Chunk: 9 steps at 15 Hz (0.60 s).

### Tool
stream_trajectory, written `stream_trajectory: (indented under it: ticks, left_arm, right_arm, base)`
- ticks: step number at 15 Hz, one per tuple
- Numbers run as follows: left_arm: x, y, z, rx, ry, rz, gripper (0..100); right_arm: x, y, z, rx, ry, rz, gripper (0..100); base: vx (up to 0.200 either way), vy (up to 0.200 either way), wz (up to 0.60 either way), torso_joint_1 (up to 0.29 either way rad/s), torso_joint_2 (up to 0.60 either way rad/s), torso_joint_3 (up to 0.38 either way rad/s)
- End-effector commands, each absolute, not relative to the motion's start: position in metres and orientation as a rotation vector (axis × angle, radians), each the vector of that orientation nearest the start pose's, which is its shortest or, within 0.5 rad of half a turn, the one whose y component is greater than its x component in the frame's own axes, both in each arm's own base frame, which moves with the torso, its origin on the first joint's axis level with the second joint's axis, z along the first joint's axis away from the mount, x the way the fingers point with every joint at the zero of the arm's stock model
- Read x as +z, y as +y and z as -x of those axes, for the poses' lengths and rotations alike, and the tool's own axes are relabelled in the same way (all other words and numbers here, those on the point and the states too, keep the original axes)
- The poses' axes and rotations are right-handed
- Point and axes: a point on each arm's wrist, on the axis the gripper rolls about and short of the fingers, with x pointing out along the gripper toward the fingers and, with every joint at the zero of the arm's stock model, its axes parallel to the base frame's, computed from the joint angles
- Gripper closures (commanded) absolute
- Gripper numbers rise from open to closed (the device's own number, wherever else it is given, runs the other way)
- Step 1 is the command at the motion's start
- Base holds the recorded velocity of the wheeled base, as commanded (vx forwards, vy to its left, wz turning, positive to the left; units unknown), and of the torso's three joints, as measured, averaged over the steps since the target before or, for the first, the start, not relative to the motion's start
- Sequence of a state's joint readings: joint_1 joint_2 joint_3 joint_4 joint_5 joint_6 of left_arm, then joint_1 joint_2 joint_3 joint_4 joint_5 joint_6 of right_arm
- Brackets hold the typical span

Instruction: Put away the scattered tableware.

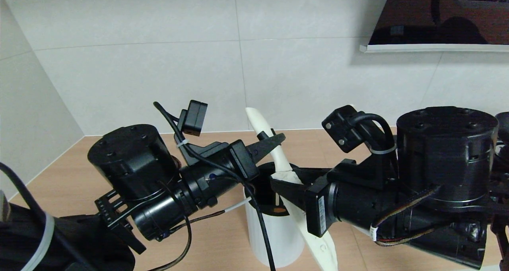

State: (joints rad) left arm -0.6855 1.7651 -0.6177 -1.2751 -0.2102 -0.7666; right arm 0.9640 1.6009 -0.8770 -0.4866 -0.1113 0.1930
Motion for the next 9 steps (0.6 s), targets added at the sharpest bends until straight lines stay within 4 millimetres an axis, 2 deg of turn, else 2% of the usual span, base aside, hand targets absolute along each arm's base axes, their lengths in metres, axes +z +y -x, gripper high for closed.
stream_trajectory:
  ticks: [1, 2, 9]
  left_arm:
    - [0.181, -0.193, -0.228, -0.903, 0.214, 0.746, 100]
    - [0.180, -0.192, -0.229, -0.901, 0.214, 0.746, 100]
    - [0.198, -0.181, -0.228, -0.890, 0.138, 0.714, 100]
  right_arm:
    - [0.216, 0.237, -0.168, 0.822, 0.294, -0.054, 100]
    - [0.216, 0.237, -0.168, 0.820, 0.295, -0.053, 0]
    - [0.231, 0.219, -0.170, 0.789, 0.249, -0.083, 0]
  base:
    - [0.000, 0.000, 0.00, 0.000, 0.00, 0.000]
    - [0.000, 0.000, 0.00, 0.000, 0.00, 0.000]
    - [0.000, 0.000, 0.00, 0.000, 0.00, 0.000]
